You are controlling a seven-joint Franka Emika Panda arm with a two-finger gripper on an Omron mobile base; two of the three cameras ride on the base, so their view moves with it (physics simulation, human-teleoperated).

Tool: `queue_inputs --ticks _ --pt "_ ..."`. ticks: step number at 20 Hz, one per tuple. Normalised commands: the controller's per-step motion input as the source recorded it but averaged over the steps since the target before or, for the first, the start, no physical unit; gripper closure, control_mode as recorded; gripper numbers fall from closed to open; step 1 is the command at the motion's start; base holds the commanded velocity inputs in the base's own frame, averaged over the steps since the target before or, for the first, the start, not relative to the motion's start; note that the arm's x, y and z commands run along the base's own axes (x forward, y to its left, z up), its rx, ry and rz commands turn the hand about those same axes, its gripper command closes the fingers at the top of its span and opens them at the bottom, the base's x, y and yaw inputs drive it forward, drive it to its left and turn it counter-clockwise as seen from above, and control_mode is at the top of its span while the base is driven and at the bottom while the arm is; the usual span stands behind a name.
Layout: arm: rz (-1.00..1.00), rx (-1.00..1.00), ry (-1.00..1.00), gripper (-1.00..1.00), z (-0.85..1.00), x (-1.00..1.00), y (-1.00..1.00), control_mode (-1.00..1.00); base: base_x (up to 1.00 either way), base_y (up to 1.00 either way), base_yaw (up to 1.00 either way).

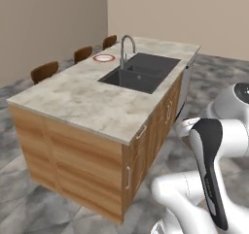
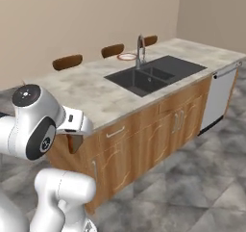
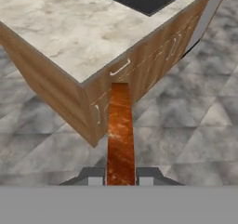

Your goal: Start the toaster. Once the lever pops up, take the bread to the plate on the dining counter.

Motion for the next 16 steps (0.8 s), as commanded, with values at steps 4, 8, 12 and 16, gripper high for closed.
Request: queue_inputs --ticks 4,8,12,16 --pt "0.0 0.0 0.0 1.0 0.0 0.0 0.0 1.0 0.35 1.0 -0.16" --pt "0.0 0.0 0.0 1.0 0.0 0.0 0.0 1.0 0.18 1.0 -0.22" --pt "0.0 0.0 0.0 1.0 0.0 0.0 0.0 1.0 0.01 1.0 -0.32" --pt "0.0 0.0 0.0 1.0 0.0 0.0 0.0 1.0 0.0 1.0 -0.45"
